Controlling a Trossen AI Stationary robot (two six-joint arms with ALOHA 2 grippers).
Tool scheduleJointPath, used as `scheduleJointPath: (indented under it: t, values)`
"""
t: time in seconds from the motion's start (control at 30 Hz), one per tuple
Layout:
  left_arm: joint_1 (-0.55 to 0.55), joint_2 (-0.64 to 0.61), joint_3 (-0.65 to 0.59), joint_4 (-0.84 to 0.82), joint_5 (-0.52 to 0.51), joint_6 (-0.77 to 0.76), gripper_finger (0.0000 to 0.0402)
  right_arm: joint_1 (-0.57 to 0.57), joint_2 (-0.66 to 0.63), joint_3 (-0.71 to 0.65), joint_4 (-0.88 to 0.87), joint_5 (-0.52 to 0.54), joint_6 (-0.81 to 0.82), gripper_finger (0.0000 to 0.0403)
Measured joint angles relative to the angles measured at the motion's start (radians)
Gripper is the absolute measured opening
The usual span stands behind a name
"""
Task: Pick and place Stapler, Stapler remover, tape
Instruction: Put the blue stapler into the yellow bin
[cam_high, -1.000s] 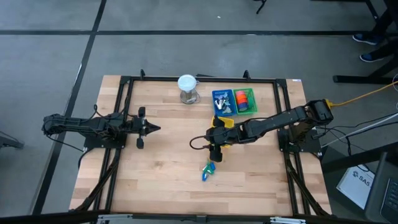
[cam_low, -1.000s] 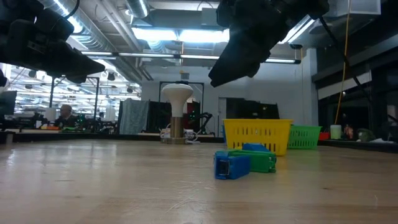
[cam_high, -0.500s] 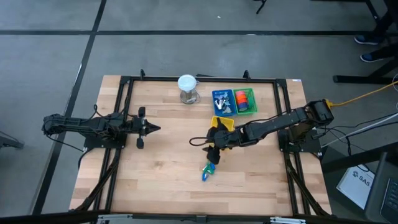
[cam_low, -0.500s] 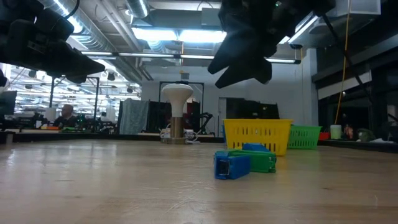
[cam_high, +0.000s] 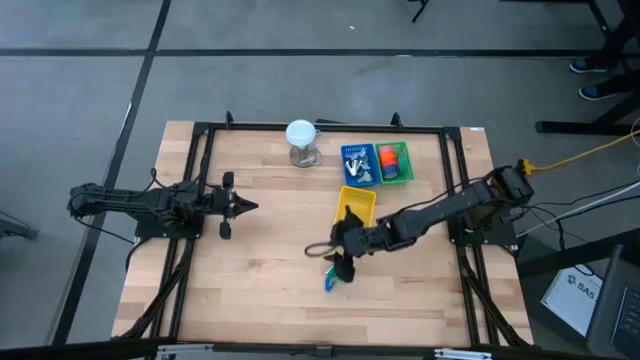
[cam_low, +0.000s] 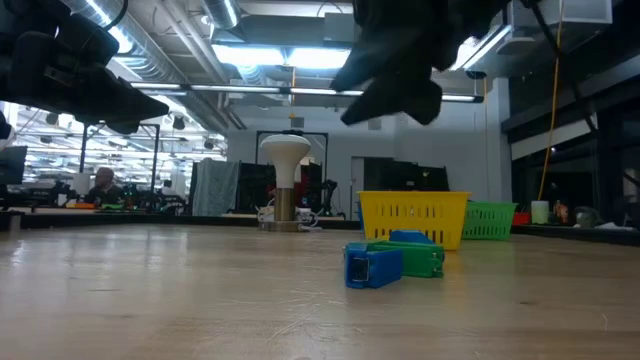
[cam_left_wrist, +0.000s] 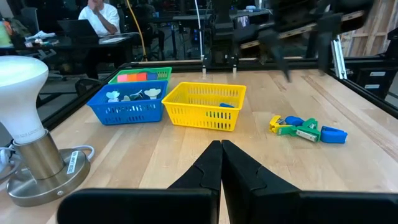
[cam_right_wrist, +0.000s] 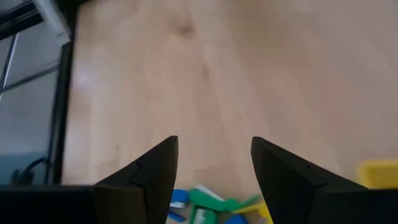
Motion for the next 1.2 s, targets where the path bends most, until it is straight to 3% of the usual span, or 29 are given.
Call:
scheduleJointPath:
  t: [0.57,0.93,1.2]
  values:
    - [0.000,0.000,0.000,-0.001,0.000,0.000,0.0001,0.112,0.230,0.275,-0.117,-0.056,-0.391,0.0210]
    - [0.000,0.000,0.000,-0.001,0.000,0.000,0.0001,0.127,0.302,0.278,-0.171,-0.133,-0.754,0.0210]
    - [0.000,0.000,0.000,0.000,0.000,0.000,0.0001,0.126,0.311,0.278,-0.220,-0.132,-0.811,0.0210]
